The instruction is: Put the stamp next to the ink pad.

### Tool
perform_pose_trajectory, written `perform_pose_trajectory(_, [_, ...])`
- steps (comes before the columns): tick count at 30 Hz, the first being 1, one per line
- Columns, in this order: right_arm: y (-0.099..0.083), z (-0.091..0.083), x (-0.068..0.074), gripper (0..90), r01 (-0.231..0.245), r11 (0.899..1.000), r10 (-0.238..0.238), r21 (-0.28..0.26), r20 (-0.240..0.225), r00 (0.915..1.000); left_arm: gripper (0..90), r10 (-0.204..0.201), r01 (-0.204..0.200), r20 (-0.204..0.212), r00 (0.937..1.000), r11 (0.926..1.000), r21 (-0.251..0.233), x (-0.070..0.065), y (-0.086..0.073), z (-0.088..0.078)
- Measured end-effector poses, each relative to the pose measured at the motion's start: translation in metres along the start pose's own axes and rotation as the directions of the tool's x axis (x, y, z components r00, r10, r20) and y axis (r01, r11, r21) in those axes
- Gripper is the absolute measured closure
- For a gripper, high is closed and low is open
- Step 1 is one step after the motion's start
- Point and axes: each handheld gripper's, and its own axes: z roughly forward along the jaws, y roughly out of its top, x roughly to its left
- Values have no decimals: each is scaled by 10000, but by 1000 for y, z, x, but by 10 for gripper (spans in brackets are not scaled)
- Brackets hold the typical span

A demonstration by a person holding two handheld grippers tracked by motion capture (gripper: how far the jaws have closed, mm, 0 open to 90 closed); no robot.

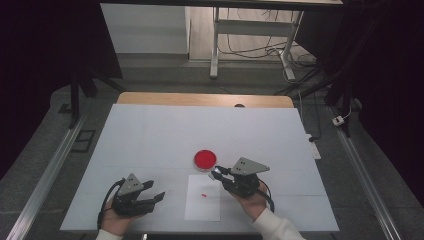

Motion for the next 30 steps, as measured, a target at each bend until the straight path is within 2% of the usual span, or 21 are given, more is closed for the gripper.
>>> perform_pose_trajectory(11, [0,1,-7,752,-24,9999,21,135,233,9997,393,34,-34,-3,10000,10000,79,-1,-1,3])
perform_pose_trajectory(23, [1,4,-30,751,-33,9993,1,370,865,9963,392,36,-36,-89,10000,10000,46,0,-1,2])
perform_pose_trajectory(30, [5,2,-44,751,-183,9995,151,252,1204,9926,392,42,-41,-74,10000,10000,75,0,-1,3])
